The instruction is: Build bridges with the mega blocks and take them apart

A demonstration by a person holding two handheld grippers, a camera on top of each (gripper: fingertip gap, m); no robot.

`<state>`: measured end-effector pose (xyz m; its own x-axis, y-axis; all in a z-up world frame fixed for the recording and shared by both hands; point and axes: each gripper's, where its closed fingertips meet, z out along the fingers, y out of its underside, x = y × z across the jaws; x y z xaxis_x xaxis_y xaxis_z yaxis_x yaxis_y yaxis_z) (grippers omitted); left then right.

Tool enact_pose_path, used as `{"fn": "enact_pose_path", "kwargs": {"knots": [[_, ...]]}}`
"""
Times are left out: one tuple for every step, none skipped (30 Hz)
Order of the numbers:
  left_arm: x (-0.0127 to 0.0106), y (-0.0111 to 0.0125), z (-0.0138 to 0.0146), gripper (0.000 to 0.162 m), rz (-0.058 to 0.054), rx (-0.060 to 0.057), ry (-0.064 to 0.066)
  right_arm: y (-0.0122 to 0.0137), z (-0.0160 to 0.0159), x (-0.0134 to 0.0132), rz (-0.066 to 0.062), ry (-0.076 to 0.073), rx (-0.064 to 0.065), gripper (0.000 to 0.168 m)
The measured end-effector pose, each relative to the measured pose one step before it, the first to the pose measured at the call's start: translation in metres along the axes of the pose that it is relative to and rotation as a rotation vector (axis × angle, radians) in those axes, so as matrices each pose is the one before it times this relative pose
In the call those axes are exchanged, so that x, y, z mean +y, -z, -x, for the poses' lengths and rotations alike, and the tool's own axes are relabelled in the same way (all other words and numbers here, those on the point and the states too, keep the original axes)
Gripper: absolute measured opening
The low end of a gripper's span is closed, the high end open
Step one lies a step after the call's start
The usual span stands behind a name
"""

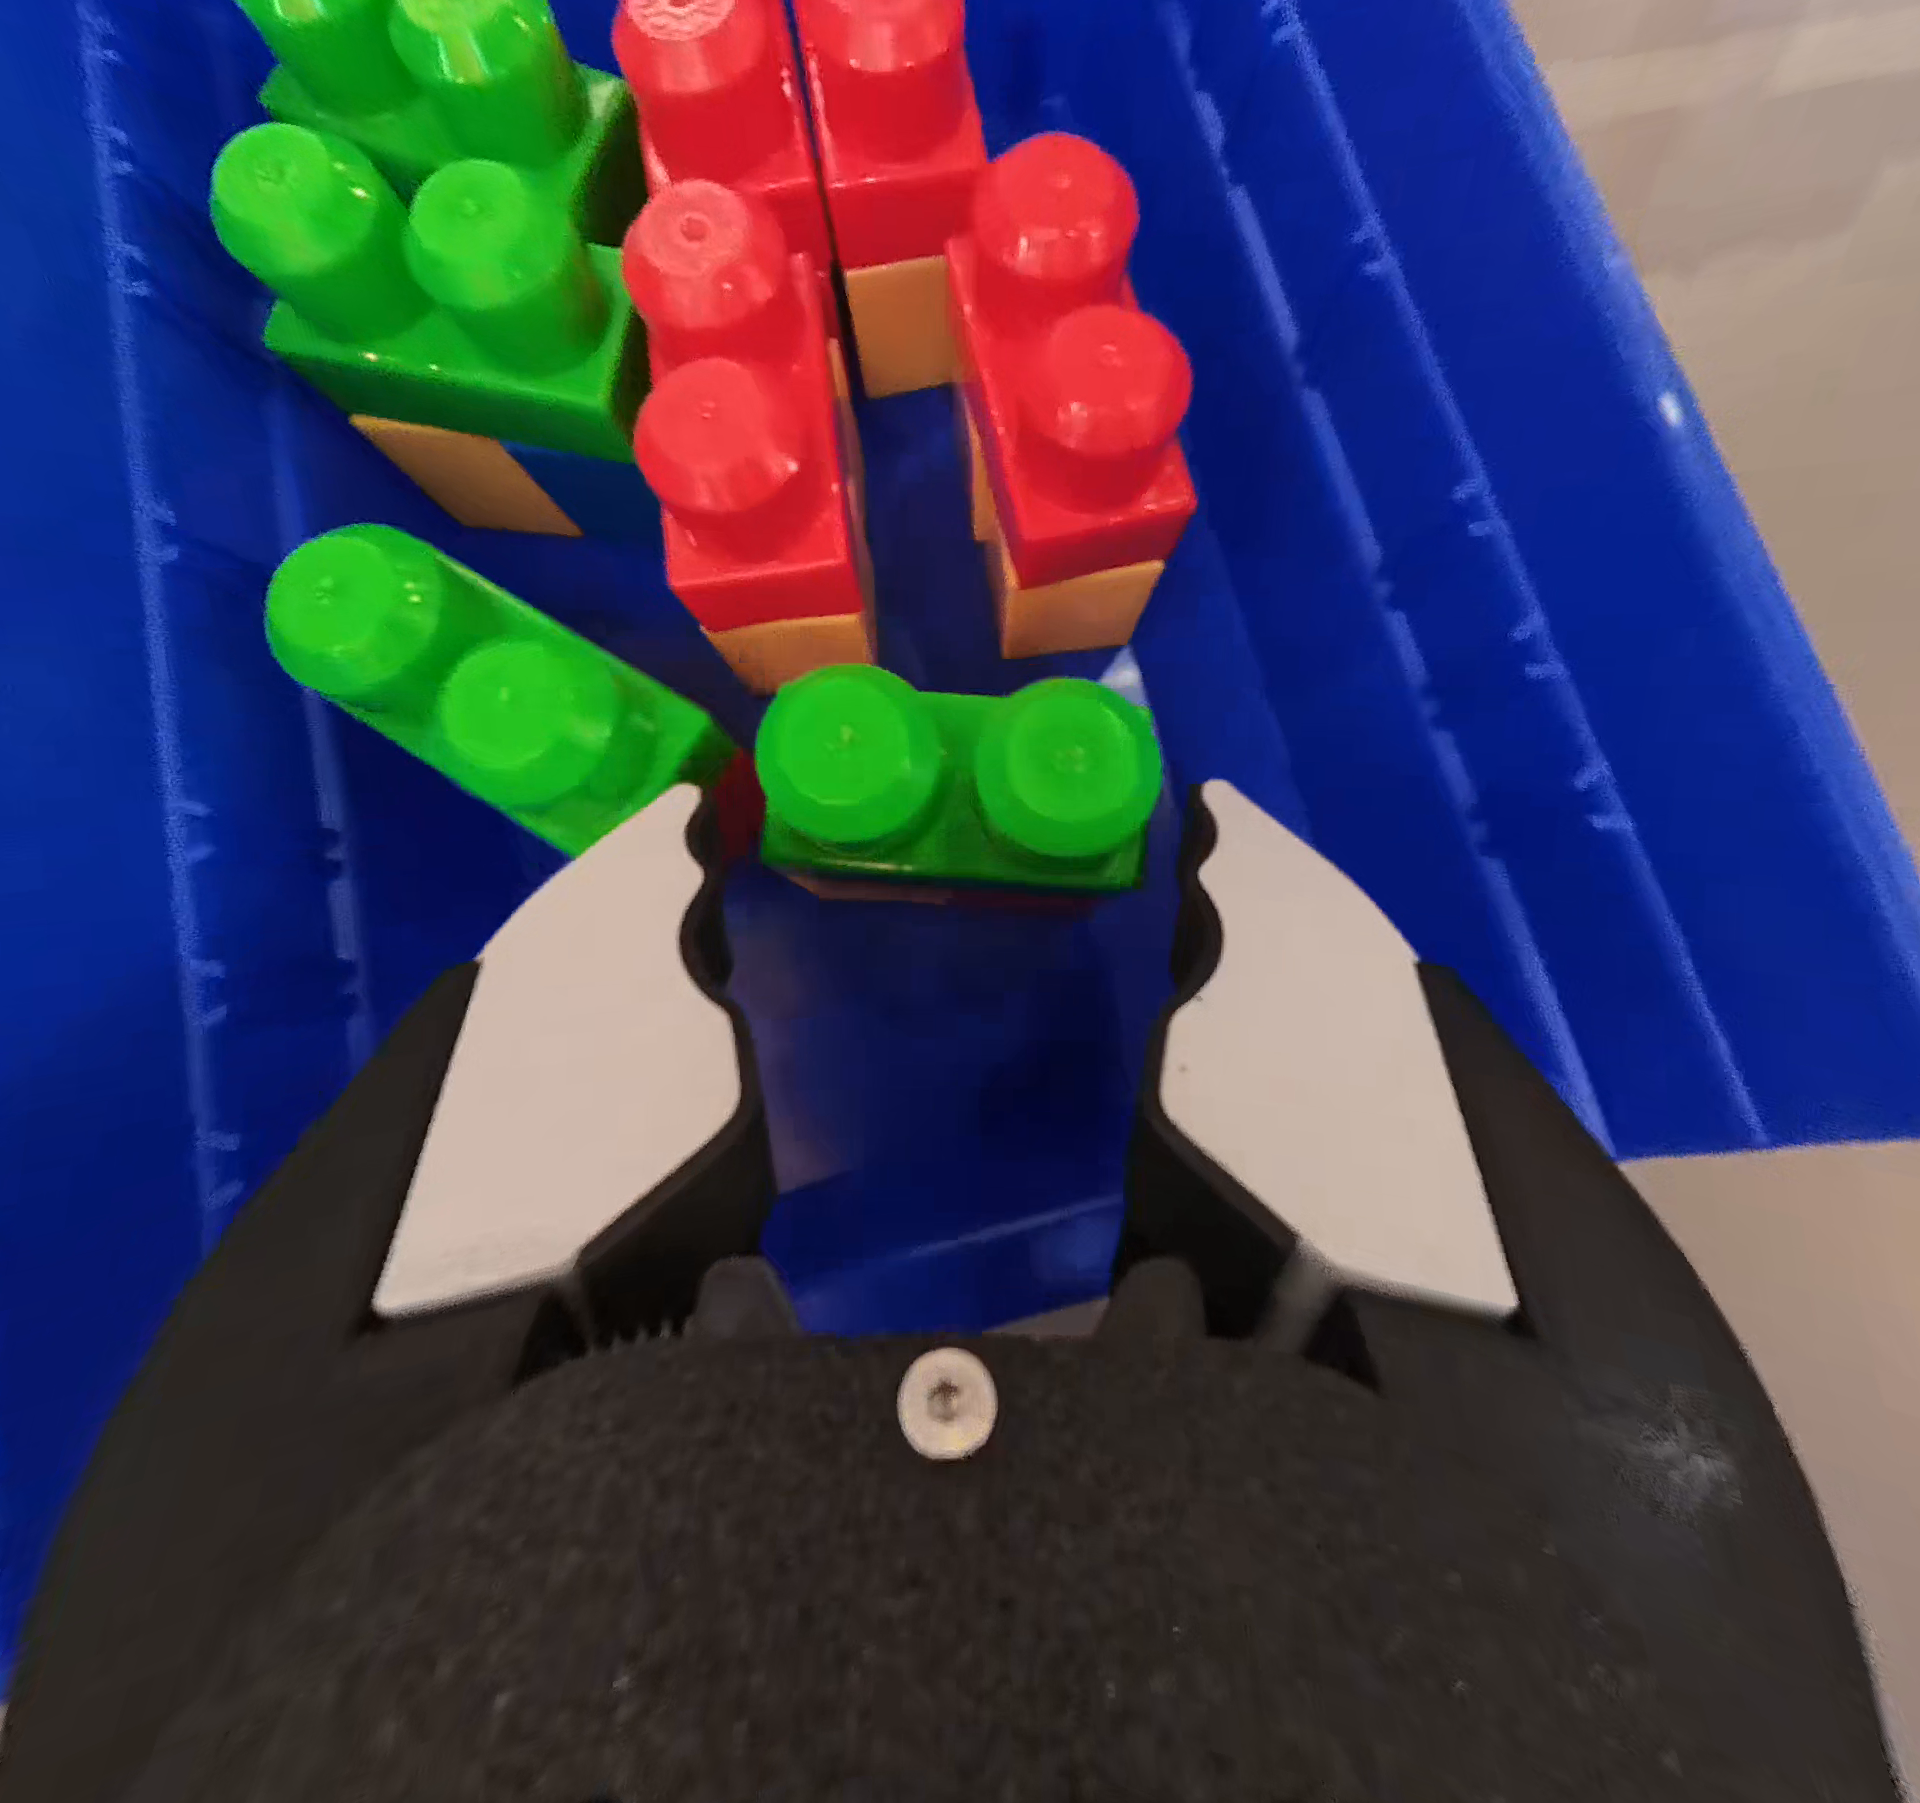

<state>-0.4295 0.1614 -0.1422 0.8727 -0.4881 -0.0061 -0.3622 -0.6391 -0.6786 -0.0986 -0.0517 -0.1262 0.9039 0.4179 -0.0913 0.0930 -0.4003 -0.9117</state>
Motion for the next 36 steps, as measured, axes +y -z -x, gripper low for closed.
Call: {"fn": "enact_pose_path", "kwargs": {"knots": [[-0.00031, -0.00197, 0.003, 0.083, 0.0092, -0.0066, 0.0005, -0.00019, -0.00052, 0.00102, 0.0041, -0.0017, -0.0006, 0.042], [0.00065, -0.0024, 0.00198, 0.085, 0.015, -0.002, -0.0035, -0.00035, -0.00062, 0.00122, 0.0047, -0.0023, 0.0007, 0.042], [0.00104, -0.00263, 0.00072, 0.087, 0.0173, 0.0055, 0.0016, -0.00045, -0.00025, 0.00144, 0.0061, -0.0017, -0.0016, 0.042], [0.00082, -0.00245, -0.00038, 0.086, 0.0137, 0.0131, 0.0075, -0.00049, 0.0001, 0.00113, 0.0051, -0.0011, -0.002, 0.042], [0.00113, -0.00234, -0.00256, 0.076, 0.0147, 0.0285, 0.0095, -0.00029, 0.00008, 0.00029, 0.0022, -0.0004, -0.0012, 0.042], [0.00088, -0.00179, -0.00244, 0.076, 0.0141, 0.0266, 0.0069, -0.00015, 0.00046, -0.00023, 0.0002, 0.0006, -0.0013, 0.042], [0.00002, -0.00084, -0.00047, 0.076, 0.0076, 0.0066, -0.0046, -0.00003, 0.00052, -0.00049, -0.0009, 0.0023, -0.0012, 0.042], [-0.00002, 0.00013, -0.0001, 0.076, 0.0044, -0.0024, -0.0158, 0.00007, 0.00012, -0.00048, -0.0013, 0.0037, 0.0008, 0.041], [-0.00005, 0.00114, 0.00089, 0.076, 0.0003, -0.0117, -0.0152, 0.00004, -0.00042, -0.00017, -0.0011, 0.0043, 0.003, 0.041], [-0.00047, 0.00233, 0.00168, 0.076, -0.0064, -0.017, -0.0125, 0.00006, -0.00093, 0.00031, 0.0019, 0.0029, 0.0045, 0.041], [-0.00111, 0.00388, 0.0007, 0.076, -0.0102, -0.0048, -0.0113, 0.00017, -0.00117, 0.0, 0.0011, 0.0001, 0.0031, 0.041], [-0.00244, 0.00597, -0.0001, 0.076, -0.0157, 0.0091, -0.0064, 0.00024, -0.00101, -0.00032, -0.0013, -0.002, 0.0014, 0.041], [-0.00504, 0.00833, -0.0005, 0.076, -0.0284, 0.0184, -0.0014, 0.00035, -0.00114, -0.0007, -0.0022, -0.0006, 0.0011, 0.041], [-0.0084, 0.01008, -0.00261, 0.076, -0.0452, 0.0324, -0.0006, 0.00011, -0.00149, -0.00137, -0.0033, 0.0007, 0.0021, 0.041], [-0.01043, 0.01087, -0.00536, 0.076, -0.049, 0.0474, 0.0016, -0.00031, -0.00102, -0.00248, -0.0046, -0.0001, -0.0022, 0.041], [-0.01184, 0.01034, -0.00758, 0.075, -0.0476, 0.0563, 0.0049, -0.00069, -0.00005, -0.004, -0.0076, 0.0034, -0.0079, 0.041], [-0.01409, 0.00889, -0.01032, 0.076, -0.0545, 0.0668, 0.0031, -0.00136, 0.00014, -0.00577, -0.011, 0.0103, -0.0082, 0.041], [-0.01533, 0.00637, -0.01388, 0.075, -0.0584, 0.0834, 0.003, -0.00196, 0.00047, -0.00751, -0.0137, 0.0158, -0.0082, 0.041], [-0.01484, 0.00249, -0.01639, 0.075, -0.0528, 0.0966, 0.0117, -0.0026, 0.00204, -0.00927, -0.0211, 0.0225, -0.0152, 0.041], [-0.0125, -0.00181, -0.01791, 0.075, -0.0385, 0.1043, 0.0216, -0.00348, 0.00375, -0.00969, -0.0271, 0.0333, -0.0265, 0.041], [-0.01015, -0.00578, -0.01852, 0.075, -0.0286, 0.1064, 0.0217, -0.00486, 0.00304, -0.00946, -0.0269, 0.046, -0.0228, 0.041], [-0.00783, -0.00908, -0.0174, 0.075, -0.0198, 0.0975, 0.017, -0.00648, 0.00098, -0.009, -0.025, 0.0614, -0.0133, 0.041], [-0.00532, -0.01174, -0.01559, 0.075, -0.0086, 0.0864, 0.0132, -0.00783, -0.00012, -0.0082, -0.0266, 0.0728, -0.0123, 0.042], [-0.00359, -0.01368, -0.01599, 0.075, -0.0029, 0.0956, 0.0092, -0.00862, -0.00032, -0.00716, -0.0284, 0.067, -0.0159, 0.042], [-0.00132, -0.01479, -0.01609, 0.075, 0.0056, 0.1065, -0.0007, -0.00893, 0.00193, -0.0062, -0.0297, 0.0278, -0.0407, 0.041], [0.00021, -0.0145, -0.0128, 0.075, 0.0099, 0.0913, -0.0262, -0.00906, 0.00434, -0.00478, -0.0203, -0.0498, -0.0793, 0.041], [0.00066, -0.01304, -0.00757, 0.075, 0.0067, 0.0623, -0.049, -0.00907, 0.00651, -0.00442, -0.0003, -0.1146, -0.1117, 0.044], [0.00166, -0.01153, -0.00363, 0.075, 0.0097, 0.0407, -0.0427, -0.00787, 0.00572, -0.00661, -0.0113, -0.1293, -0.1122, 0.047], [0.00243, -0.00994, -0.00267, 0.075, 0.0119, 0.0366, -0.0257, -0.00626, 0.0031, -0.00761, -0.0273, -0.1196, -0.0892, 0.049], [0.0024, -0.00839, -0.0028, 0.075, 0.0071, 0.0354, -0.0211, -0.00512, 0.00101, -0.00621, -0.0246, -0.1123, -0.0734, 0.051], [0.00273, -0.00684, -0.00145, 0.075, 0.0059, 0.0233, -0.0217, -0.00378, 0.00158, -0.00523, -0.0169, -0.1063, -0.0735, 0.058], [0.00299, -0.00525, 0.00108, 0.075, 0.0091, 0.0038, -0.018, -0.00234, 0.00426, -0.00595, -0.0273, -0.0976, -0.0818, 0.061], [0.00212, -0.00396, 0.0028, 0.075, 0.0067, -0.0097, -0.0156, -0.00159, 0.00316, -0.00658, -0.0394, -0.0881, -0.066, 0.061], [0.0008, -0.00276, 0.00236, 0.075, 0.0004, -0.0103, -0.0195, -0.00107, 0.00099, -0.00608, -0.043, -0.0847, -0.0479, 0.063], [-0.00134, -0.0015, 0.00106, 0.075, -0.0113, -0.0102, -0.0279, -0.00078, 0.00303, -0.00456, -0.0365, -0.0865, -0.0634, 0.063], [-0.00324, -0.00043, -0.00009, 0.075, -0.0214, -0.011, -0.0294, -0.00089, 0.00267, -0.00358, -0.0315, -0.0938, -0.0658, 0.065]]}}
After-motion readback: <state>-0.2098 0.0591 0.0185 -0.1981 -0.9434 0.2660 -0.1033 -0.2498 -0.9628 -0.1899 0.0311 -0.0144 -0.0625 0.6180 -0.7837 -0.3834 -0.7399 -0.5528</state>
